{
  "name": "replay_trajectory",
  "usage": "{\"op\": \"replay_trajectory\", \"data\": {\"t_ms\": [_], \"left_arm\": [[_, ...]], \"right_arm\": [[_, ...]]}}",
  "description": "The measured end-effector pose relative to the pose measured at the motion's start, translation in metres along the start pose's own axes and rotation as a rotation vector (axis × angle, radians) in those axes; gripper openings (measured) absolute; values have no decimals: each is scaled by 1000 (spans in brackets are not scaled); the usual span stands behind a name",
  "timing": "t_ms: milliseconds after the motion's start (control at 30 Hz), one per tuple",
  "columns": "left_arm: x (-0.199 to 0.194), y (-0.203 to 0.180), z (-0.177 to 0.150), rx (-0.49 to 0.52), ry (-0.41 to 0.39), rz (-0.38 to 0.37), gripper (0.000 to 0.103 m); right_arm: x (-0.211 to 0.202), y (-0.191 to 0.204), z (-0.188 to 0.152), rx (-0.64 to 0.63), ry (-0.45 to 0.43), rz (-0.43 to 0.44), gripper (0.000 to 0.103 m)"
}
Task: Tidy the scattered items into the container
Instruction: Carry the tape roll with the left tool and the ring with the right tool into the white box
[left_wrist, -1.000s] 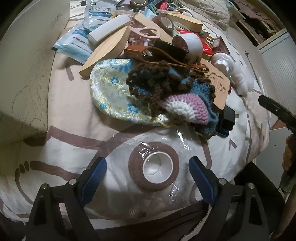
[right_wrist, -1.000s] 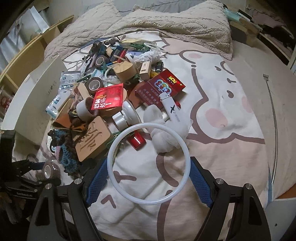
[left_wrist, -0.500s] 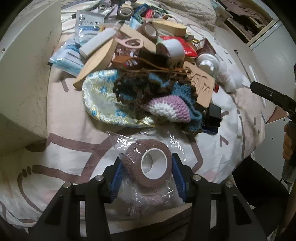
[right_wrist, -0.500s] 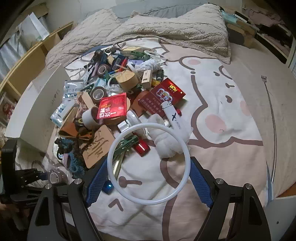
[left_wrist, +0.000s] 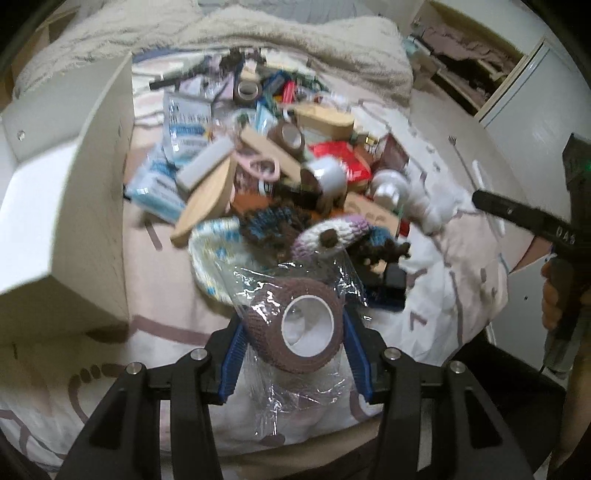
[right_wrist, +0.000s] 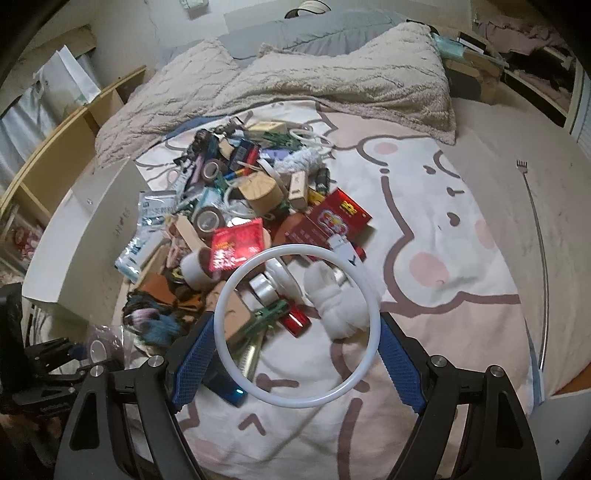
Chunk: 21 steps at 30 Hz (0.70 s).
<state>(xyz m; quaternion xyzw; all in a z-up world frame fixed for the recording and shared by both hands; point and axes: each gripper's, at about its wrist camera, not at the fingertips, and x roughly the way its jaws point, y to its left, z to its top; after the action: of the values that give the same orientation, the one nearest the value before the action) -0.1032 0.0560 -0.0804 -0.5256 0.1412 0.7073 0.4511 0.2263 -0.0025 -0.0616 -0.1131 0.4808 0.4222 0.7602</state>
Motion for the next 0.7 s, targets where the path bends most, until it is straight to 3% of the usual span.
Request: {"op": "replay_trajectory", "data": {"t_ms": [267,700], "left_arm": [[-30,11,15,-32,-99,-14,49],[-68,27,37,-54,-254,25,49]], "right_arm": [[-8,21,5,-11,-38,33,84],[-18,60,18,-40,-109,82,84]]}}
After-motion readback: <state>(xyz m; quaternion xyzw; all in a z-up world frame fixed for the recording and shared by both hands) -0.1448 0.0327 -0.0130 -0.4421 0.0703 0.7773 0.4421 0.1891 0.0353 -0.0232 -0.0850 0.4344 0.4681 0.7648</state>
